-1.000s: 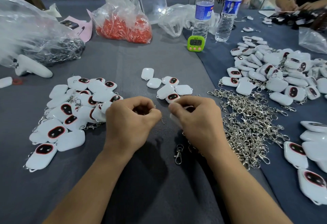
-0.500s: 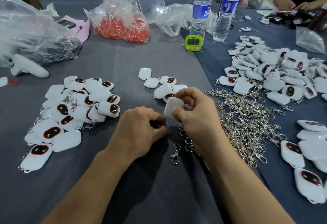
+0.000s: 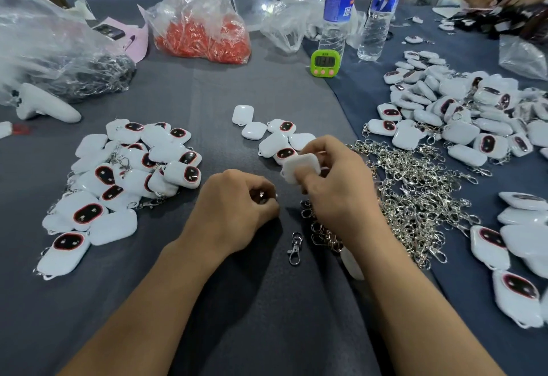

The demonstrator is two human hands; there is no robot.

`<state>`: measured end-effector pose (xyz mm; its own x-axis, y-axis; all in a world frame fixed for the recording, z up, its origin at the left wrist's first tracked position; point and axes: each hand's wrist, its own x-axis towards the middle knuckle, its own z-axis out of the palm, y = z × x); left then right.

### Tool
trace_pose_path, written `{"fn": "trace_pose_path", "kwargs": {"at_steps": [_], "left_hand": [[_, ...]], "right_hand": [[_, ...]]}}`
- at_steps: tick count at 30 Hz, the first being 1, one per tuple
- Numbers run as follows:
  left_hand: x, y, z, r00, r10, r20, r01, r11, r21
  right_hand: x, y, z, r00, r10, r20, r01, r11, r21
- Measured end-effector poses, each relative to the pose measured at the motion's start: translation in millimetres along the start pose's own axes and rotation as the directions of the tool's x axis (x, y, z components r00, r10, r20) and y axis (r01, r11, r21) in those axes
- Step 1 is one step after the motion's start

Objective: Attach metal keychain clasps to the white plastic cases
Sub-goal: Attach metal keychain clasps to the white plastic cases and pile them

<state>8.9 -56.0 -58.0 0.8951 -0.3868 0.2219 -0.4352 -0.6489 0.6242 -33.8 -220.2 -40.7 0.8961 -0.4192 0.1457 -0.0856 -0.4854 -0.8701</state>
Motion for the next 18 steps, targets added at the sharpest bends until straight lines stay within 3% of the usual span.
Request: {"fn": "trace_pose_path", "kwargs": {"at_steps": [9,14,18], "left_hand": [[0.1,-4.7,-0.8,0.998,0.065,0.017,-0.065,0.998,0.001],[2.1,-6.9,-1.1,0.995,0.077,0.057,-0.076,0.997,-0.021],[4.3,-9.9,-2.5,0.995,0.084,0.056,-0.083,0.996,-0.034]], "right_hand": [[-0.8,5.9,5.9,0.986,-0.050,0.161,0.065,0.994,-0.085],[2.3,5.4,6.0,0.997,-0.054,0.047,0.050,0.996,0.072],[1.9,8.3,8.4,0.997,-0.036,0.067,0.033,0.998,0.046]]}}
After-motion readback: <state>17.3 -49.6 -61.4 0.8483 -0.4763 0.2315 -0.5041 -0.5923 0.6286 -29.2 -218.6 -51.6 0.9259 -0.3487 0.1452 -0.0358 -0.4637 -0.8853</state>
